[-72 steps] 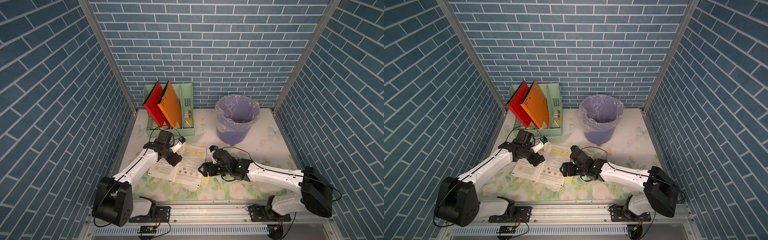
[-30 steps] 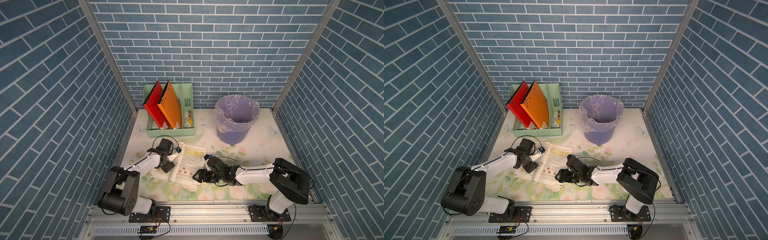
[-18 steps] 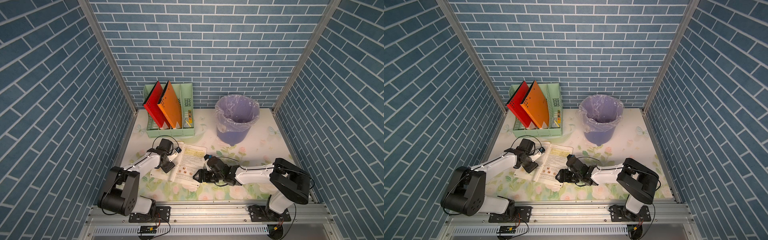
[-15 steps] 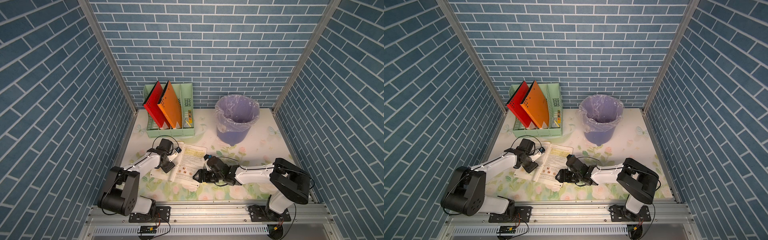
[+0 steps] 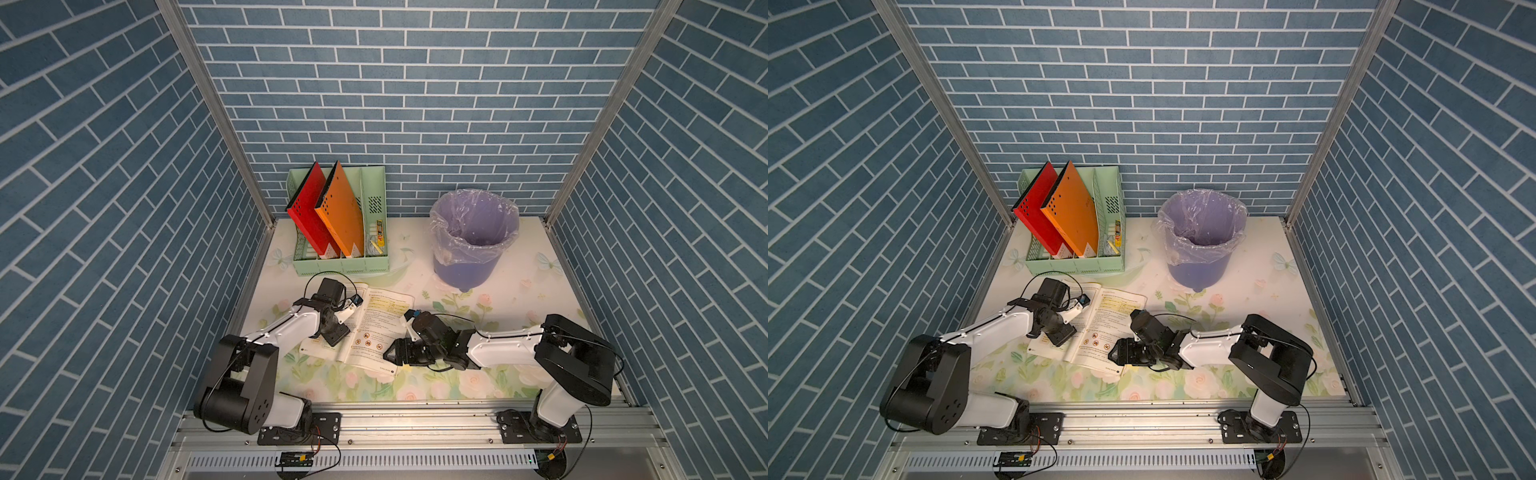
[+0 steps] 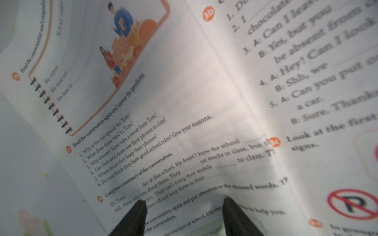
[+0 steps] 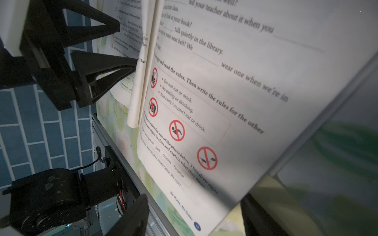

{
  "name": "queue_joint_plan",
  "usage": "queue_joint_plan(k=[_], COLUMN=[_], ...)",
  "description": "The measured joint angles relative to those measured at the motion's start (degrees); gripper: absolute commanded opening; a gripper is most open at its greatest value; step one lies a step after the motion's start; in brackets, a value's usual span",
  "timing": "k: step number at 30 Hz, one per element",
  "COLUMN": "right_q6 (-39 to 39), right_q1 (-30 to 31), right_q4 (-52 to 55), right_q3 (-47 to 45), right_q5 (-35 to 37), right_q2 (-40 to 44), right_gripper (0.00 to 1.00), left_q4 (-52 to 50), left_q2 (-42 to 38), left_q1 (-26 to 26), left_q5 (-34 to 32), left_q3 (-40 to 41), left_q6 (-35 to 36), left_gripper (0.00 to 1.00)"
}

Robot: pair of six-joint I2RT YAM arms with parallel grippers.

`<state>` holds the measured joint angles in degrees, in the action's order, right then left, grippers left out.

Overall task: Peel off the used sticky note
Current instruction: Turn the page of the book at the center of the board.

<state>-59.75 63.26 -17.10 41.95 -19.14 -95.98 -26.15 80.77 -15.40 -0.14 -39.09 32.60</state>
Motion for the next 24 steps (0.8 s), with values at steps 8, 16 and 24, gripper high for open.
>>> queue_joint_plan(k=[8, 16, 24], right_q6=[-0.02, -0.22, 5.92], right_q1=[0.07, 0.07, 0.24], right_q4=[-4.79, -5.53, 6.19], right_q3=[0.55, 0.92, 10.14], right_q5=[-1.33, -1.42, 2.56], right_q2=[-0.07, -0.31, 1.09], right_gripper=[0.72, 0.4, 0.0], left_q4=[0.68, 0.57, -7.87], left_q2=[-0.2, -0.31, -4.83], left_q1=[-0.04, -0.04, 1.79], left_q5=[1.33, 1.84, 9.53], left_q3=[0.35, 0.35, -6.05], left_q6=[-0.02, -0.22, -0.66], left_gripper=[0.65, 0.65, 0.66])
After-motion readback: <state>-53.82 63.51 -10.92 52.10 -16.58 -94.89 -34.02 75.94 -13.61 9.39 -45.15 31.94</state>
